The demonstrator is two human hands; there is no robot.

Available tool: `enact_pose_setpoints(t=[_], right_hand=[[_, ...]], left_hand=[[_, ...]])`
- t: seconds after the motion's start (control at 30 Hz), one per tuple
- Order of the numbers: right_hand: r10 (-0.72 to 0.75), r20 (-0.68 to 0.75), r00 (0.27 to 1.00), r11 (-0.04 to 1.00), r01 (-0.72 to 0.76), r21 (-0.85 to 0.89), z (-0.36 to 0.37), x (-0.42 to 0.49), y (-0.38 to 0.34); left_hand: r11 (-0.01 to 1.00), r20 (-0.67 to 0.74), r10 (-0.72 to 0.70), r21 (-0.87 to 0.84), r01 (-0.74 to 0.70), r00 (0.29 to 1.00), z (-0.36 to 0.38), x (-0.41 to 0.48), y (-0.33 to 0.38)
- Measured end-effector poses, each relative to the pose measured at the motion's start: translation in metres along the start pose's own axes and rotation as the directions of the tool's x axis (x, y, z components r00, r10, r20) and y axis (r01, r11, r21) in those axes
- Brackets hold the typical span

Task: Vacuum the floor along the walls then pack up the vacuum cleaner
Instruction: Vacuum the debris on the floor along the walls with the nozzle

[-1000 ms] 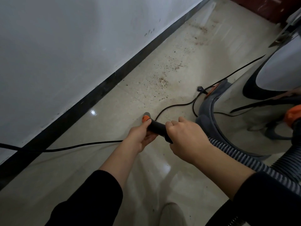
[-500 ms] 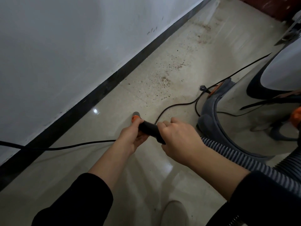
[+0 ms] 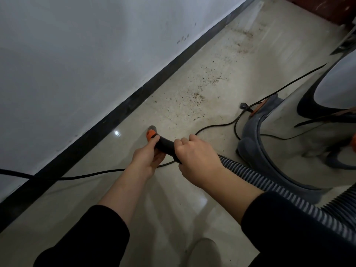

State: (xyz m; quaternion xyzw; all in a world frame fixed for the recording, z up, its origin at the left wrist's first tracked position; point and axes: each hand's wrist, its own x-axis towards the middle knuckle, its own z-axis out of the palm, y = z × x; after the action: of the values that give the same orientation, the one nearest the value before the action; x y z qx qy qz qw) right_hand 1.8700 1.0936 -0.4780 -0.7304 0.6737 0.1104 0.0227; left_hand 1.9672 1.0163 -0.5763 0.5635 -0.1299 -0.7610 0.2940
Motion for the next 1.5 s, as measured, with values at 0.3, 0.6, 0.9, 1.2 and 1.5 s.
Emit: enact_pose_setpoints(t=[0.3, 0.6, 0.9, 1.2, 1.5], right_hand=[[0.003, 0.002, 1.0, 1.0, -0.003, -0.024, 0.003, 0.011, 0.011], [0.038, 0.022, 0.999, 0.999, -0.037, -0.013, 0.0, -0.005, 0.029], [0.082, 0.038, 0.996, 0.996, -0.081, -0.026, -0.007, -0.016, 0.038], [0.101, 0.072, 0.992, 0.993, -0.096, -0.066, -0.013, -0.022, 0.048], [0.129, 0.07, 0.989, 0.99, -0.124, -0.07, -0.012, -0.018, 0.055]], left_hand=[[1.0, 0.091, 0.018, -0.003, -0.018, 0.996, 0.006, 0.015, 0.002], [0.999, 0.186, -0.042, 0.024, 0.038, 0.982, 0.023, 0.009, -0.009], [0.999, 0.209, -0.054, 0.007, 0.053, 0.976, 0.038, 0.009, -0.022], [0.996, 0.25, -0.078, -0.015, 0.084, 0.965, 0.055, 0.003, -0.029], [0.992, 0.27, -0.078, -0.076, 0.102, 0.96, 0.066, 0.003, -0.034]])
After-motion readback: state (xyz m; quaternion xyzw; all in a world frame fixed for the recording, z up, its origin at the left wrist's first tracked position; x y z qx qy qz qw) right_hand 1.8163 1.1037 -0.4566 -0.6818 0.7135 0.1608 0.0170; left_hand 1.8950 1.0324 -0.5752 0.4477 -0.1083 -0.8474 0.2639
